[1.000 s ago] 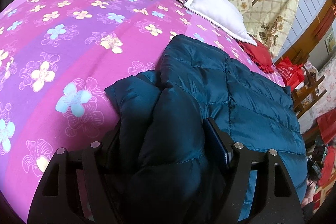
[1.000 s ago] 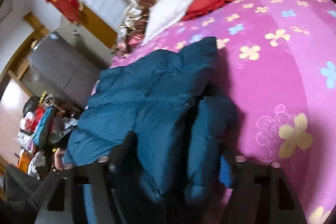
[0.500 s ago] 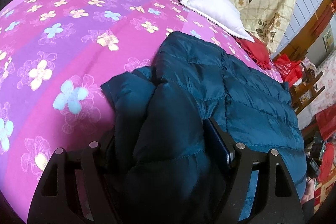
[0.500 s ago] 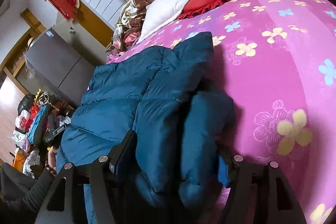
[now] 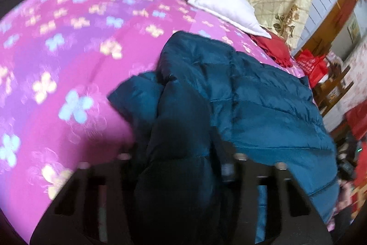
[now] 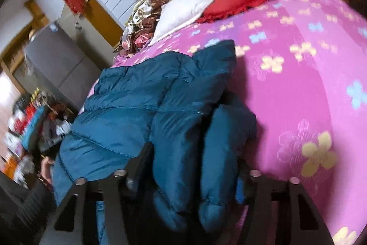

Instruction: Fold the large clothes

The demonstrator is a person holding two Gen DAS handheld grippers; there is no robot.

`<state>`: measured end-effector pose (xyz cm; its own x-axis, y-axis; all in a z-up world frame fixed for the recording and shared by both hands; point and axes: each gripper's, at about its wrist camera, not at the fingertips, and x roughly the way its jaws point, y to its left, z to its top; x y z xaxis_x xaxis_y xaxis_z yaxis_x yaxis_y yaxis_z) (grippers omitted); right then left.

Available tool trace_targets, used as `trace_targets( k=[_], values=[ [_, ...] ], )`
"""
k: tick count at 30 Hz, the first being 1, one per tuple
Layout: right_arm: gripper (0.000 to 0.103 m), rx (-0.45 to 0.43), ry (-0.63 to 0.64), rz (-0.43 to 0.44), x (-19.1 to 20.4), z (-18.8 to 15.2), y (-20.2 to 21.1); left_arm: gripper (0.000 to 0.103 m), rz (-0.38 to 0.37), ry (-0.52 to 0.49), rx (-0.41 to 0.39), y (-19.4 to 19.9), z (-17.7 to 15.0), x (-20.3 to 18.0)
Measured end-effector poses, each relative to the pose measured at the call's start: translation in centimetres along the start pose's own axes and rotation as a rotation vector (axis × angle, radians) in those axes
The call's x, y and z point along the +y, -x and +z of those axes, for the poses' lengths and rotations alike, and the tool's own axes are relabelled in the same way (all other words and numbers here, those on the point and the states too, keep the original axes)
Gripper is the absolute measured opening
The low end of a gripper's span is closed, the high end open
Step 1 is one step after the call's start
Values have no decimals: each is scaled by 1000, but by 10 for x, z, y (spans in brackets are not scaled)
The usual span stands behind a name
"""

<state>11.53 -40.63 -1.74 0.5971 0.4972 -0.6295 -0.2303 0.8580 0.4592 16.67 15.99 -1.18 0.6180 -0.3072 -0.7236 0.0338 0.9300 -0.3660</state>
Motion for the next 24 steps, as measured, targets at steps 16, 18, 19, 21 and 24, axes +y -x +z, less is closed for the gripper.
trace_targets(
  k=[16, 18, 19, 21, 24],
  values=[
    [21, -298, 232, -252, 27, 13, 104, 15, -105, -118, -173, 33, 9, -91],
    [23, -285, 198, -239, 1, 5, 96, 20, -40, -154, -116, 8, 10, -99],
    [24, -270, 167, -226, -11, 2, 90, 24, -6, -148, -79, -5, 9, -97],
    [40, -203, 76, -205, -35, -4, 72, 45, 41, -131, -34, -22, 8, -92],
    [59, -153, -36, -209, -52, -3, 69, 48, 48, -112, -32, -23, 5, -90]
  ],
)
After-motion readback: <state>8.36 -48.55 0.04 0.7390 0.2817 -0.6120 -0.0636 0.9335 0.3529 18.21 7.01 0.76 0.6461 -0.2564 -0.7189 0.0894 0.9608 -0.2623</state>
